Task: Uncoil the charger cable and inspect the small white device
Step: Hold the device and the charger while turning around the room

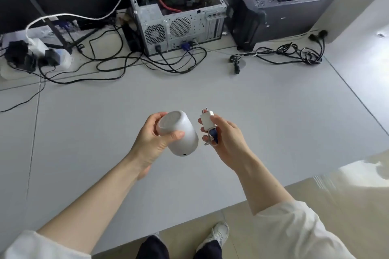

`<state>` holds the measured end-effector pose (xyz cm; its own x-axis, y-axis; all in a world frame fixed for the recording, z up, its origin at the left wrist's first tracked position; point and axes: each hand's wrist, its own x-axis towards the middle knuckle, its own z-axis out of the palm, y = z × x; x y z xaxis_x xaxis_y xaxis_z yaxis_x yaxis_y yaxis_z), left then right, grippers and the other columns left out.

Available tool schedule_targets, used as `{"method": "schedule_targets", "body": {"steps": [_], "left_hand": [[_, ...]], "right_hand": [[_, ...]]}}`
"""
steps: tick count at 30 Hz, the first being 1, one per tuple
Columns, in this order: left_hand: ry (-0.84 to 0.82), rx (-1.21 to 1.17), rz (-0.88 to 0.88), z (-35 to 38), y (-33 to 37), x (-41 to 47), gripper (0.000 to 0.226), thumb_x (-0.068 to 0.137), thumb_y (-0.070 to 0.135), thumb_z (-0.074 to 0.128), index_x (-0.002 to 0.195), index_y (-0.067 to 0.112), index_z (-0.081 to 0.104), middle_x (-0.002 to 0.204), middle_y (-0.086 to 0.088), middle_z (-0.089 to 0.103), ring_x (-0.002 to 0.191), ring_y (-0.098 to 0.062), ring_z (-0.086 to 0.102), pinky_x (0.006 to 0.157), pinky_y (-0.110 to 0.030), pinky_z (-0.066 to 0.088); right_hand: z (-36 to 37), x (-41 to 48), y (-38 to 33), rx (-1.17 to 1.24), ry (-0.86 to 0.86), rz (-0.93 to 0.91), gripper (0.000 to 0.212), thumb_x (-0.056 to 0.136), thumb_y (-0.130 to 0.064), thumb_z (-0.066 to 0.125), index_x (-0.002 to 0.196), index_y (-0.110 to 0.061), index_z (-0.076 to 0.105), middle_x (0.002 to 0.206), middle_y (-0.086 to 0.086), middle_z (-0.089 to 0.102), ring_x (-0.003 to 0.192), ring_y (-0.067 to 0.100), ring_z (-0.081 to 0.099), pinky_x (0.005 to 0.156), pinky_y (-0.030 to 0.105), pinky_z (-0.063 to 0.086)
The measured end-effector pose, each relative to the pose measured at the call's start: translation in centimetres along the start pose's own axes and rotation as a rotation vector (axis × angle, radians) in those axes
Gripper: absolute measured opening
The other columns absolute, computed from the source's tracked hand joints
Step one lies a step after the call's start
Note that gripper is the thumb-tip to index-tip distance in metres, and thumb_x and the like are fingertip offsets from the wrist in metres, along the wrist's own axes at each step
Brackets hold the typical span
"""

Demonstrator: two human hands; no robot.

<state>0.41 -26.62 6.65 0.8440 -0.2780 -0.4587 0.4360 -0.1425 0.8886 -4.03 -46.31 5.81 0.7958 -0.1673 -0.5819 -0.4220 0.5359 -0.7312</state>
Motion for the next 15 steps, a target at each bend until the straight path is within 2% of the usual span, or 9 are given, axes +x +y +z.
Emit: {"method": "schedule_targets", "body": {"steps": [3,5,11,15], "left_hand": [[-0.011,0.031,0.026,4.9,0.7,-0.2,0.083,0.049,0.041,0.085,0.126,0.029,0.054,0.12,0.004,0.064,0.114,-0.018,0.06,0.092,-0.035,0.051],[-0.022,0.048,0.049,8.0,1.2,-0.2,0.086,0.048,0.041,0.084,0.127,0.029,0.053,0.119,0.004,0.064,0.109,-0.015,0.059,0.084,-0.027,0.048],[-0.075,0.094,0.087,15.8,2.7,0.8,0.082,0.056,0.032,0.085,0.13,0.027,0.05,0.12,0.004,0.063,0.104,-0.007,0.057,0.078,-0.02,0.044],[-0.095,0.131,0.098,19.8,3.9,2.9,0.091,0.048,0.042,0.084,0.131,0.028,0.049,0.121,0.005,0.062,0.107,-0.008,0.057,0.08,-0.02,0.044]], "right_hand": [[-4.2,-0.9,-2.6,-0.018,-0.007,-0.031,0.025,0.101,-0.017,0.051,0.101,-0.005,0.072,0.098,0.01,0.067,0.075,0.022,0.052,0.065,0.03,0.039],[-6.9,-1.4,-4.1,-0.031,-0.016,-0.059,0.025,0.101,-0.017,0.05,0.098,-0.007,0.074,0.1,0.011,0.065,0.077,0.022,0.053,0.067,0.03,0.04],[-13.5,-2.0,-8.0,-0.045,-0.006,-0.108,0.025,0.102,-0.015,0.049,0.108,-0.004,0.071,0.103,0.006,0.067,0.086,0.023,0.051,0.061,0.024,0.047],[-17.1,-1.4,-10.5,-0.023,0.033,-0.117,0.026,0.103,-0.015,0.049,0.111,-0.002,0.07,0.099,0.006,0.066,0.083,0.024,0.051,0.057,0.02,0.048]]}}
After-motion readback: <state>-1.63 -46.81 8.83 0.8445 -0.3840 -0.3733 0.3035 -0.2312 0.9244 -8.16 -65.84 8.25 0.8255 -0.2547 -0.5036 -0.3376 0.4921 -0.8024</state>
